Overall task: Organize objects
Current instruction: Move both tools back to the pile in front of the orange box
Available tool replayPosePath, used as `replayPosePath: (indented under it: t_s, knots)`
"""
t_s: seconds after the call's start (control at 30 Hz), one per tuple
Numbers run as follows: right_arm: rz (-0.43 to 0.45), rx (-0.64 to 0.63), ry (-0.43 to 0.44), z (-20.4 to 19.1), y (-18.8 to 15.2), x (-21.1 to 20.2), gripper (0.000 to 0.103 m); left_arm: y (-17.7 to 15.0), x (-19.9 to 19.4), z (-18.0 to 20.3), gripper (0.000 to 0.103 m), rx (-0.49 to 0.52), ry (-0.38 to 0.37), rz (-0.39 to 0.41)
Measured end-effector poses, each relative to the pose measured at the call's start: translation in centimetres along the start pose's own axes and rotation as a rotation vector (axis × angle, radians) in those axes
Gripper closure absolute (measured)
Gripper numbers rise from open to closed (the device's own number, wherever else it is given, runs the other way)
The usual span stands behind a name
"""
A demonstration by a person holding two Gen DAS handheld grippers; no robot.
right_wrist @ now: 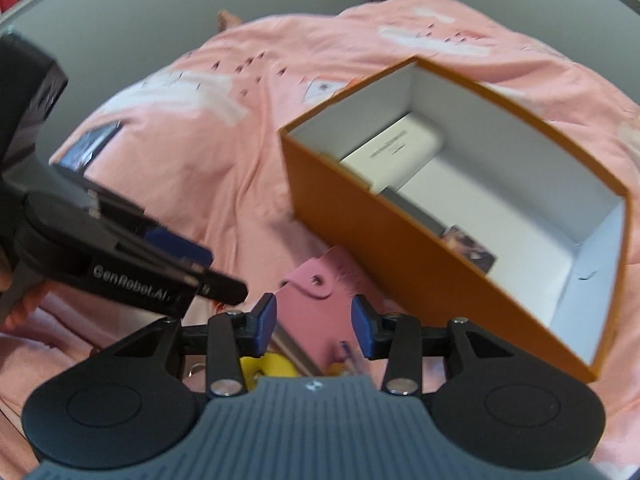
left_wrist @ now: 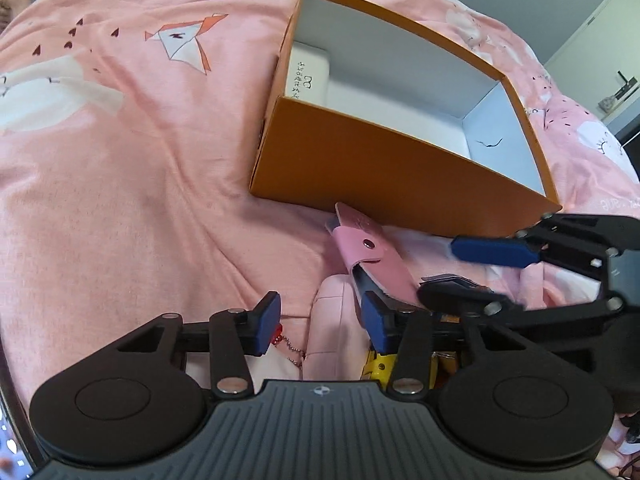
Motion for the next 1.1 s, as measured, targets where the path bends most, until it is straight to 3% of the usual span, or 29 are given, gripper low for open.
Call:
replayPosePath:
  t_s: [0.13, 0.47, 0.63, 0.7, 0.9, 1.1]
  knots:
    - [-0.047, -0.029, 0.021, -1.1, -0.1, 1.5, 0.057, -0.3, 0.2, -0.3, 0.048, -0.010, -0.062, -0.014]
    - [-0.116, -0.126, -0.018, -2.4, -1.1, 4.5, 0.053, -0.3, 0.8, -0.5, 0.049, -0.031, -0.055, -0.038]
    - [-0.107, -0.174, -0.053, -2.6, -1.6, 4.8, 0.053, -0.4, 1.0, -0.4, 0.049, -0.035, -0.073, -0.052]
    - [-0.095, -0.146, -0.042, -2.1, -1.5, 4.5, 0.062, -0.4, 1.0, -0.4, 0.048, -0.039, -0.078, -0.057]
    - [-0.052, -0.109, -0.080, -0.7, -1.5, 1.9, 0.076, -0.4, 1.2, 0.0, 0.039, -0.029, -0.092, -0.071]
    - [-0.048, 0.100, -0.034, 3.3, -2.0, -0.4, 0.083, -0.8, 2.8, 0.3, 0.036, -0.021, -0.090, -0.122]
Point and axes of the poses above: each gripper's, at about its wrist camera, not at the fingertips, and x roughly the way its jaws point, z to its right, y to its top, the point moved 2 cm from there along x, roughly the way its jaws point, and after that the axes turned 5 degrees about -y, right-handed, at the moved point
